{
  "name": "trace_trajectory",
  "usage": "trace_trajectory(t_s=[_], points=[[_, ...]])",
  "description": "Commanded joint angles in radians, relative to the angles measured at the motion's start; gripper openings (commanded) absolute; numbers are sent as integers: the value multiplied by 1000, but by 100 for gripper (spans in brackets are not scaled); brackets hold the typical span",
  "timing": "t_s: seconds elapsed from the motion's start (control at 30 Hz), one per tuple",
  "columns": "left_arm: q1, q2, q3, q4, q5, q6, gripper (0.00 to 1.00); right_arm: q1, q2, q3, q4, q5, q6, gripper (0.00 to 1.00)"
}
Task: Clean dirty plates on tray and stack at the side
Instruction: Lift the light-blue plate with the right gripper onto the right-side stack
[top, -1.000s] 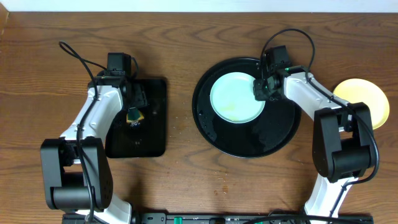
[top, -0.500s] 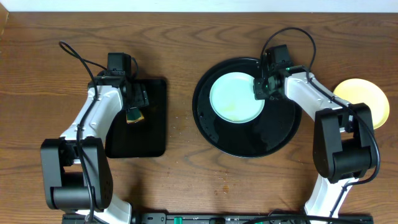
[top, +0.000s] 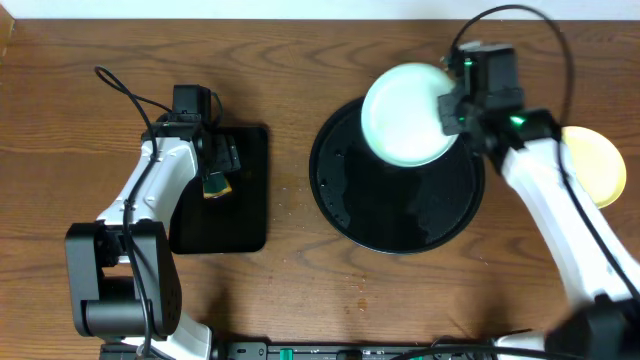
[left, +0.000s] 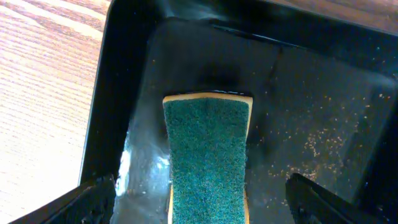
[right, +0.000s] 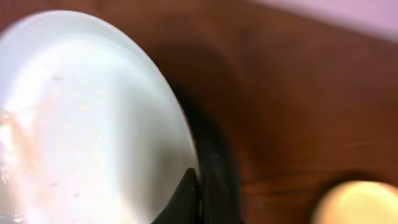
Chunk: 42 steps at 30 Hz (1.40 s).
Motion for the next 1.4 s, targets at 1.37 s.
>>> trace_trajectory(t_s=[1.37], points=[[4,2,3,-2,-9,-2,88,415,119,-10,-93,662,121,1]])
